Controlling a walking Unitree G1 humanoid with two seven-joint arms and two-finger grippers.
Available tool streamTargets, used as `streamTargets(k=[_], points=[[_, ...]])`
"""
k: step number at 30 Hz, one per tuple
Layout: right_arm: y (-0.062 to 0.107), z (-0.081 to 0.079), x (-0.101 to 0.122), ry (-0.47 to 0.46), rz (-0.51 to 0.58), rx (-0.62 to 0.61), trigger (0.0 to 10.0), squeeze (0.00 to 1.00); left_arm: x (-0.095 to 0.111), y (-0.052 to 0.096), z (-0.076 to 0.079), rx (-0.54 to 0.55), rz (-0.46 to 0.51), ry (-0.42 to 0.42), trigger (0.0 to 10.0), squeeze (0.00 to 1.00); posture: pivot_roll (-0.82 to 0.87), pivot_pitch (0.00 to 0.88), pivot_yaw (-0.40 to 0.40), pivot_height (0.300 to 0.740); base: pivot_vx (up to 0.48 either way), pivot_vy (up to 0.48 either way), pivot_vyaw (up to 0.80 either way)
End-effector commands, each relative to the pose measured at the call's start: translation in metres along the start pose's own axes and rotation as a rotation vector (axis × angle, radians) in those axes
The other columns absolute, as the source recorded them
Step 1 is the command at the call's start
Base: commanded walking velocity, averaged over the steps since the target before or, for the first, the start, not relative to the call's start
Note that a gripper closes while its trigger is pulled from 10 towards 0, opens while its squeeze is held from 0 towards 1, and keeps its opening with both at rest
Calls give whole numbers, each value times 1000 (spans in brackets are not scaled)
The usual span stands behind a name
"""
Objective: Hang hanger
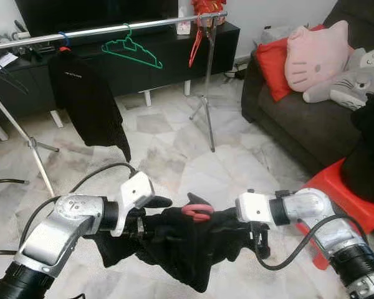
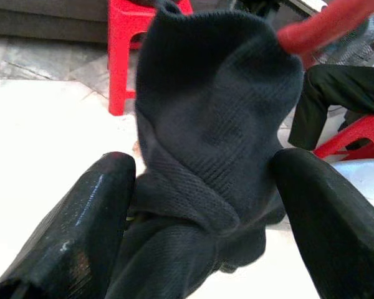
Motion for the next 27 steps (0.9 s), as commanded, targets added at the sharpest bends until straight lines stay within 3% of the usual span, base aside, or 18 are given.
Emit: streamTargets(k=[1,6,7,8,9,10,11,27], points=[[1,9,21,64,64,-18,0,0,-1,-8,3,-12,-22,-15,10000,0,-78,57,-32,740,0,0,0],[0,9,25,72,73,-15,0,0,-1,-17,8,-22,-13,-2,10000,0,-83,55,-31,740,0,0,0],[0,8,25,73,74,-14,0,0,-1,-18,8,-22,-12,-1,8353,0,-83,55,-31,740,0,0,0],[0,8,25,73,74,-13,0,0,-1,-18,8,-22,-13,-1,8353,0,-83,55,-31,740,0,0,0],[0,8,26,74,76,-14,0,0,-1,-19,8,-22,-14,1,3569,0,-83,55,-31,740,0,0,0],[0,8,26,72,78,-15,0,0,-2,-19,8,-22,-15,1,1176,0,-83,55,-31,740,0,0,0],[1,8,26,71,80,-16,0,0,-3,-19,7,-21,-20,2,0,0,-83,55,-31,740,0,0,0],[4,12,26,48,86,-39,0,0,-9,-15,5,-5,-60,-6,0,0,-88,39,-20,740,0,0,0]])
Point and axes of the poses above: a point about 5 cm out from each wrist's last joint towards the gripper, its own y axis pointing back from the gripper into the wrist, its own x axis along the axis of the wrist's last joint, z = x × y, the point moved 2 cm from there along -y, pointing out of the wrist towards the gripper, and after that the axes turned 5 degrees about -y, right-handed, at the moved point
